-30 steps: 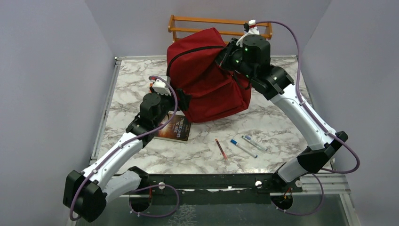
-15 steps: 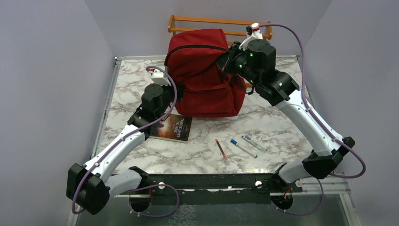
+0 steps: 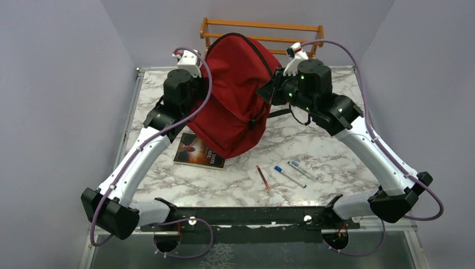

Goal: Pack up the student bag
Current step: Place the student bag at the center of the board.

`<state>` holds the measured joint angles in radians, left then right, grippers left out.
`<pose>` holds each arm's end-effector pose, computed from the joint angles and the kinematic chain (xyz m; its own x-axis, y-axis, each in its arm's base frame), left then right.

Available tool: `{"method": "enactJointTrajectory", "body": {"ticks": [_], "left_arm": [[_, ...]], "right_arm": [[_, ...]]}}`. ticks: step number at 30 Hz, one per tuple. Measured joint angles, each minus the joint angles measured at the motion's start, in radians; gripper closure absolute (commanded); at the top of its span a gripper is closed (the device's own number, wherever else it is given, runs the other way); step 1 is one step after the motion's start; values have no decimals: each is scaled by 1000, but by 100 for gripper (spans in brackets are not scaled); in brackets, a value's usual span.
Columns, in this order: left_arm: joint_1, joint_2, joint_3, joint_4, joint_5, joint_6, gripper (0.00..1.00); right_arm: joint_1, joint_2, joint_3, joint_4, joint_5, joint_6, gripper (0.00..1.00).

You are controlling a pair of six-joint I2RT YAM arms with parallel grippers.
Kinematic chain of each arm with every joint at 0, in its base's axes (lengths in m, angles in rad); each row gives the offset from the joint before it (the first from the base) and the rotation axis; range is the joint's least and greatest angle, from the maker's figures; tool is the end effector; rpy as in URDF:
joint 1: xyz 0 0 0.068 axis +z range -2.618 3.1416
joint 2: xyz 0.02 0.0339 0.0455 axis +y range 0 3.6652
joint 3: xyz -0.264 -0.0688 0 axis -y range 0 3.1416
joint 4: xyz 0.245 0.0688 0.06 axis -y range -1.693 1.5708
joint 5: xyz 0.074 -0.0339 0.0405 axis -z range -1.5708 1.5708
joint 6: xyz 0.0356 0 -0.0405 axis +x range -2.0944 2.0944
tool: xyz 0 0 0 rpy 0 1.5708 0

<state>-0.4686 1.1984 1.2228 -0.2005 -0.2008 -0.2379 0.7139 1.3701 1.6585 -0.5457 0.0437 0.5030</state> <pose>0.2482 -0.1177 0.4063 -0.2149 -0.1500 -0.9650 0.2230 0.9545 -0.1981 0.2211 0.1895 0.4715 -0.4685 0.2313 -0.8527 -0.4524 0.7661 0.4564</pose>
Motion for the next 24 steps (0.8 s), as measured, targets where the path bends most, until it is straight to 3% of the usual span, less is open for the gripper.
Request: {"method": "enactJointTrajectory", "body": {"ticks": [5,11,15,21,24], "left_arm": [[37,141,202,-144,37,104,100],[34,335,356,-280,217,188,100],[2,461,419,-349,320,216,100],[-48,625,483,-371,344,239,99],[-48,665,483,-372,344,238,83]], "right_arm": [[0,-35,-156,-72,-99,-1,85],[2,-146,-454,-113,-145,73,82],[3,-273,-607,-127,-113,138,67],[5,-426,-776,-168,4,233,44],[5,-462,-829,-216,71,276,38]]}}
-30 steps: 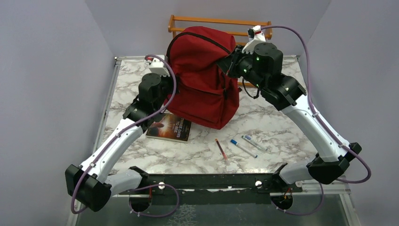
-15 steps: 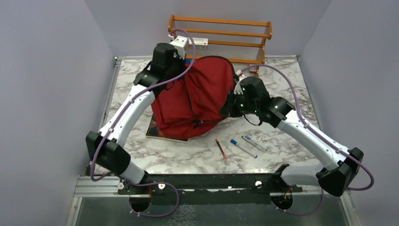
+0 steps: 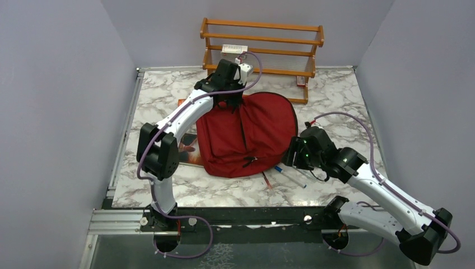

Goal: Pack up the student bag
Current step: Place the student bag at the center of the board.

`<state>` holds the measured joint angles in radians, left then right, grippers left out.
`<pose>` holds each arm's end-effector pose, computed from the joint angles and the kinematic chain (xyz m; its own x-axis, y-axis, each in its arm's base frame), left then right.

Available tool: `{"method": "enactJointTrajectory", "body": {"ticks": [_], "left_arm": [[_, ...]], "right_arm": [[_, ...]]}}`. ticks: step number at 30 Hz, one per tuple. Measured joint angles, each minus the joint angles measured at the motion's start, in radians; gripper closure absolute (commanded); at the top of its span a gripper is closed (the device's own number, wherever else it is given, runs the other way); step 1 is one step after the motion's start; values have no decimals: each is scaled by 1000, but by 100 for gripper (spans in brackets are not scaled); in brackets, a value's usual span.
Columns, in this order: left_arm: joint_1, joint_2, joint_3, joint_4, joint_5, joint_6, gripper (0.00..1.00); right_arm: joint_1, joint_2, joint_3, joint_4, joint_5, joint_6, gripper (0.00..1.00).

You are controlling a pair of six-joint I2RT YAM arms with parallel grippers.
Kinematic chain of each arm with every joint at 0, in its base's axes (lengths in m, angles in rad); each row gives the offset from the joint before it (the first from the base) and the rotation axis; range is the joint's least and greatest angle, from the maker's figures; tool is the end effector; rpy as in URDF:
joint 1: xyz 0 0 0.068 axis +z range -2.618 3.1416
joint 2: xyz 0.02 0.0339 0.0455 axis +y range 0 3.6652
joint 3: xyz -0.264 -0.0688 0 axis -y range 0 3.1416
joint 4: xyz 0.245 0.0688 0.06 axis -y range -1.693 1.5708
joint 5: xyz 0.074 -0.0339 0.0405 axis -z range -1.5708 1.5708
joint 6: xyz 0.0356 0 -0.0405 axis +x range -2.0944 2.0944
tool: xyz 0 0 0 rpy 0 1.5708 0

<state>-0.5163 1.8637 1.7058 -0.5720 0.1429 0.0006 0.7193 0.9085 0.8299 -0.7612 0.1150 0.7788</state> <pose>0.3706 -0.2162 0.3141 -0.5795 0.3297 -0.7453 0.5813 0.8082 -0.0945 0.1378 0.1153 0.2808 -0.8179 0.2112 -0.5352 -0.0314 0.9124 0.4081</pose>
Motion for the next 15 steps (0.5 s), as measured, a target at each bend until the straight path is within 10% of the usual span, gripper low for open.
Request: {"method": "enactJointTrajectory", "body": {"ticks": [6,15], "left_arm": [[6,11,0,10,3,-28,42],[6,-193,-196,86,-1,-84,28]], "right_arm": [[0,-120,-3,-70,106,24,29],[0,-181,59,19,70,-166,29]]}}
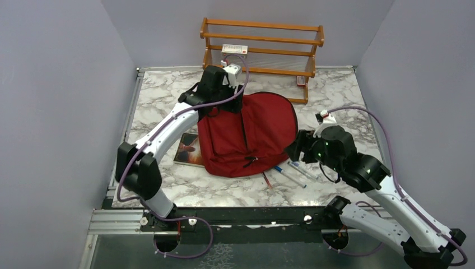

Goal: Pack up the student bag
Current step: Place the student bag at the center of the board, then unzip the student bag at the center of the board.

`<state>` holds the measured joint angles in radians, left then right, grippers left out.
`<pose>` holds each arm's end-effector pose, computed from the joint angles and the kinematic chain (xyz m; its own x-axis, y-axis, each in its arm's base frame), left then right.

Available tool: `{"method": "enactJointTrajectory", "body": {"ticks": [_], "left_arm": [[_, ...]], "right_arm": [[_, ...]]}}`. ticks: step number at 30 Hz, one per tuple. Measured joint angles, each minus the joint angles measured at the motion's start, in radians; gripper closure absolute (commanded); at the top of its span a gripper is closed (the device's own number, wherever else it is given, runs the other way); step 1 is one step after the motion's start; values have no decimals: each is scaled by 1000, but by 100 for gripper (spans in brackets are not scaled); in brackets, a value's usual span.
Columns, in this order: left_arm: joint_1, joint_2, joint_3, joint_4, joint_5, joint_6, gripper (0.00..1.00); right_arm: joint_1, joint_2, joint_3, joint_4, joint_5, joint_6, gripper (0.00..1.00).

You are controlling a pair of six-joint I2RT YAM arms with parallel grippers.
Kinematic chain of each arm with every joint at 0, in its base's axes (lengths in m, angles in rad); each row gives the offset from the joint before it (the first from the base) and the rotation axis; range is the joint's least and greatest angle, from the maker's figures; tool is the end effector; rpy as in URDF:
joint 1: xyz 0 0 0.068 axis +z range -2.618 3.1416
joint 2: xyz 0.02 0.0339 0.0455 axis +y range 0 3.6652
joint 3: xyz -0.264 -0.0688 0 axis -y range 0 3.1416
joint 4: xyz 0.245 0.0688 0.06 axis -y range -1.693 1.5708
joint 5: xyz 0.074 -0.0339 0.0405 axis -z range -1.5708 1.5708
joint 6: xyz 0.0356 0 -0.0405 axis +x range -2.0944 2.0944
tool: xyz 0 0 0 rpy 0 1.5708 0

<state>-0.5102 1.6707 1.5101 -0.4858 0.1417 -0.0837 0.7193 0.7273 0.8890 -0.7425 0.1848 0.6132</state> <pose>0.3335 -0.1924 0.3304 -0.5724 0.2255 -0.7883 0.5359 0.8306 -0.1515 0.1142 0.0913 0.3279 -0.6438 0.1881 -0.7417 -0.1976 0.8956 0.3987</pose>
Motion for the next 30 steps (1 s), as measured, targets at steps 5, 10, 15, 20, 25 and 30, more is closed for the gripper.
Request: {"method": "enactJointTrajectory", "body": {"ticks": [5,10,15,20,25,30], "left_arm": [[21,-217,-222,112,-18,-58,24],[100,-418,-470,219,-22,-132,24],[191,-462,-584,276,14,-175,24],[218,-462,-592,305,71,-192,24],[222,-462,-592,323,118,-211,25],[225,-462,-592,327,138,-217,25]], "right_arm": [[0,127,66,109,-96,-183,29],[0,370,166,179,-187,-353,27],[0,574,204,195,-268,-470,36],[5,682,244,200,-388,-559,45],[80,713,248,205,-414,-630,45],[180,755,249,204,-373,-687,47]]}}
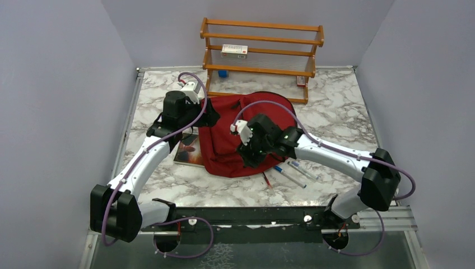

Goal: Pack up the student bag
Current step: Unzip the student bag at the center of the board.

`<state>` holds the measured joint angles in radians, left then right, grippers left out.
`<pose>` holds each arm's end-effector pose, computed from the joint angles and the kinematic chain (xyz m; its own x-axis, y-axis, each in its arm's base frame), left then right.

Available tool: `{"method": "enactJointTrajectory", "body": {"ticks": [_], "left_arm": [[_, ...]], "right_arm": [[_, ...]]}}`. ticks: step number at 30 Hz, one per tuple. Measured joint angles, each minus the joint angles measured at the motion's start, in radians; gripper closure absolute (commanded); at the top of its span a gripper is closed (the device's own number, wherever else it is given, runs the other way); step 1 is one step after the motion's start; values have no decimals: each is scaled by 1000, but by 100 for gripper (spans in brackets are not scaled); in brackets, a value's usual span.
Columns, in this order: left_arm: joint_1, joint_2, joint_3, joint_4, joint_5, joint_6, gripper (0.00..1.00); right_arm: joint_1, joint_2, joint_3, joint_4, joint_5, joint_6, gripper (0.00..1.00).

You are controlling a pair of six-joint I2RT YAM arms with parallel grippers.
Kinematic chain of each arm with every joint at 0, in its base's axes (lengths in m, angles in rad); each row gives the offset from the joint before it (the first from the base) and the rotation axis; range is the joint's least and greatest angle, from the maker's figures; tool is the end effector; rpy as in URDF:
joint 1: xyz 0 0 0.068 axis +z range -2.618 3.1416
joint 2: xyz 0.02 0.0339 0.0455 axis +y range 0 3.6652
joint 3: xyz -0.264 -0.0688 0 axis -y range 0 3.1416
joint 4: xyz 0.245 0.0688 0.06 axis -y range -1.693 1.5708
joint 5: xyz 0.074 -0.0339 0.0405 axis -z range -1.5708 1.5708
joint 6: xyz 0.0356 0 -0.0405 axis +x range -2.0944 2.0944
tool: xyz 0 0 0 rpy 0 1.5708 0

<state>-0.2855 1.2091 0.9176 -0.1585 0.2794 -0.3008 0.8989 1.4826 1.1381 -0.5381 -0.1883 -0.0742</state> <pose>0.2620 -0.0871 0.3004 -0.5494 -0.1355 -0.8245 0.3625 0.8504 -0.3814 0.1920 0.2521 0.2660 -0.4170 -0.6413 -0.6441 -0.8761 0.4722 0.0971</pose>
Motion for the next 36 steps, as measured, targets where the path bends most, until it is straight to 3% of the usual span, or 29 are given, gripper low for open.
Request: {"method": "enactJointTrajectory", "body": {"ticks": [13,24,28,36], "left_arm": [[11,2,0,0,18,-10,26],[18,6,-5,1,27,-11,26],[18,9,-5,1,31,-11,26],[18,14,-6,1,32,-11,26]], "right_arm": [[83,159,46,-10,226,-66,49],[97,249,79,-24,301,-73,53],[101,277,88,-24,323,-73,60],[109,288,87,-7,374,-62,83]]}}
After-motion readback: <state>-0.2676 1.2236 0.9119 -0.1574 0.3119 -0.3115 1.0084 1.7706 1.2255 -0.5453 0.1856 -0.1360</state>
